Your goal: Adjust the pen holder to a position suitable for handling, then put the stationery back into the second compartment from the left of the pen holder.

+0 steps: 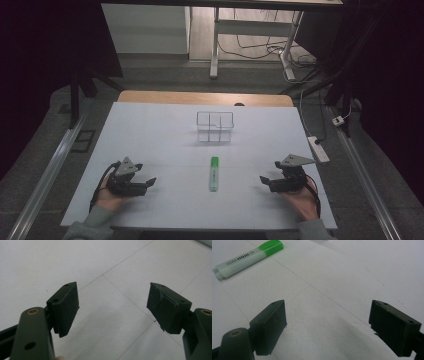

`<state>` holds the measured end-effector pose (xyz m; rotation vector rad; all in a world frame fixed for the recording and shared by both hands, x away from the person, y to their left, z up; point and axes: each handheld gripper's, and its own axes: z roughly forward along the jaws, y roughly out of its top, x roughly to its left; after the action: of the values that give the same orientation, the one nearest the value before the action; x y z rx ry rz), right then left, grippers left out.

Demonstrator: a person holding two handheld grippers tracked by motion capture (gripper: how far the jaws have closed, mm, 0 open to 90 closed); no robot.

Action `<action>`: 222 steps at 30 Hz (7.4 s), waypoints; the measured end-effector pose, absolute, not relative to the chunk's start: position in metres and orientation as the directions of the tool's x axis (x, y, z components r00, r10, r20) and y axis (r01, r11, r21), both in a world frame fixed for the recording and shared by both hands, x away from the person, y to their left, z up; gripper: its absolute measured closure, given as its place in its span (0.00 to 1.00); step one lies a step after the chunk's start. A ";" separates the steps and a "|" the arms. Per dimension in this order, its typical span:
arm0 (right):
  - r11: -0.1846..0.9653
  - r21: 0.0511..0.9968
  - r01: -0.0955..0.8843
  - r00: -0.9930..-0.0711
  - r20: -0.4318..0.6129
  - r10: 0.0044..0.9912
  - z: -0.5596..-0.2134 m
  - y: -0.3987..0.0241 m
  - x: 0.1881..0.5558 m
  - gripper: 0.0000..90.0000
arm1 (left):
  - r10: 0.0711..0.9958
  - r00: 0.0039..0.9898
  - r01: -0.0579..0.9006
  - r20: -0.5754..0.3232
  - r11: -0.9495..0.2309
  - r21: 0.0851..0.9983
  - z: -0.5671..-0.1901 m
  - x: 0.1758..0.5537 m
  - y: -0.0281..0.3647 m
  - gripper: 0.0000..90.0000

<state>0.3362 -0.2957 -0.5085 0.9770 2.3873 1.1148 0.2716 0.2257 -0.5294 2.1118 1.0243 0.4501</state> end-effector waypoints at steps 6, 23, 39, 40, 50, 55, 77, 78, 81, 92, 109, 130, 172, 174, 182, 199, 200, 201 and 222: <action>0.460 0.766 0.449 -0.714 -0.003 0.700 -0.508 -0.295 0.335 0.17 | 0.783 0.622 0.528 -0.004 -0.415 0.740 -0.530 0.272 0.225 0.28; 0.489 0.745 0.454 -0.720 -0.017 0.694 -0.511 -0.291 0.335 0.17 | 0.784 0.621 0.527 -0.001 -0.417 0.740 -0.530 0.272 0.226 0.28; 0.475 0.768 0.430 -0.726 -0.019 0.688 -0.506 -0.276 0.334 0.20 | 0.780 0.625 0.527 -0.006 -0.417 0.741 -0.531 0.274 0.226 0.29; 0.467 0.771 0.433 -0.724 -0.012 0.690 -0.506 -0.275 0.334 0.20 | 0.780 0.625 0.527 -0.006 -0.417 0.741 -0.531 0.274 0.226 0.29; 0.447 0.782 0.434 -0.722 0.005 0.692 -0.500 -0.264 0.333 0.21 | 0.773 0.634 0.520 -0.004 -0.422 0.742 -0.531 0.272 0.225 0.29; 0.456 0.780 0.429 -0.730 0.002 0.683 -0.499 -0.259 0.332 0.21 | 0.771 0.637 0.516 0.004 -0.430 0.741 -0.530 0.272 0.225 0.29; 0.482 0.764 0.429 -0.766 0.024 0.643 -0.493 -0.232 0.333 0.22 | 0.778 0.629 0.520 0.008 -0.427 0.740 -0.531 0.270 0.226 0.29; 0.484 0.764 0.426 -0.768 0.022 0.640 -0.492 -0.231 0.333 0.22 | 0.778 0.628 0.520 0.008 -0.427 0.740 -0.531 0.270 0.226 0.29; 0.487 0.767 0.418 -0.776 0.023 0.630 -0.492 -0.227 0.332 0.22 | 0.778 0.628 0.520 0.012 -0.430 0.738 -0.530 0.270 0.225 0.29; 0.500 0.763 0.409 -0.794 0.027 0.607 -0.491 -0.214 0.331 0.23 | 0.777 0.629 0.516 0.013 -0.431 0.740 -0.530 0.269 0.224 0.29; 0.486 0.757 0.437 -0.771 0.038 0.635 -0.490 -0.196 0.332 0.25 | 0.775 0.631 0.518 0.013 -0.435 0.736 -0.530 0.269 0.223 0.28; 0.510 0.702 0.498 -0.754 0.060 0.655 -0.486 -0.139 0.344 0.27 | 0.773 0.635 0.512 0.007 -0.428 0.745 -0.530 0.269 0.225 0.28; 0.417 0.517 0.747 -0.507 0.039 0.861 -0.500 -0.087 0.375 0.44 | 0.754 0.656 0.487 0.026 -0.449 0.750 -0.532 0.277 0.218 0.29; 0.415 0.511 0.753 -0.499 0.032 0.866 -0.501 -0.085 0.376 0.46 | 0.755 0.655 0.487 0.026 -0.449 0.749 -0.532 0.277 0.218 0.29; 0.412 0.488 0.770 -0.473 0.003 0.881 -0.506 -0.079 0.377 0.54 | 0.754 0.656 0.487 0.026 -0.450 0.749 -0.532 0.277 0.218 0.29; 0.370 0.461 0.807 -0.388 -0.059 0.920 -0.509 -0.068 0.377 0.69 | 0.757 0.653 0.489 0.024 -0.446 0.750 -0.532 0.276 0.218 0.29; 0.370 0.461 0.807 -0.388 -0.059 0.920 -0.509 -0.068 0.377 0.69 | 0.759 0.651 0.491 0.022 -0.443 0.750 -0.532 0.276 0.218 0.29; 0.371 0.463 0.805 -0.389 -0.060 0.919 -0.509 -0.067 0.377 0.71 | 0.760 0.649 0.492 0.022 -0.442 0.750 -0.532 0.276 0.219 0.29; 0.358 0.532 0.768 -0.423 0.001 0.906 -0.500 -0.085 0.371 0.75 | 0.758 0.651 0.495 0.033 -0.458 0.738 -0.533 0.276 0.219 0.29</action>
<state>0.3709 -0.0852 -0.4996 1.4848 2.3309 0.6720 0.2762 0.2186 -0.5328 2.1501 0.9684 0.4698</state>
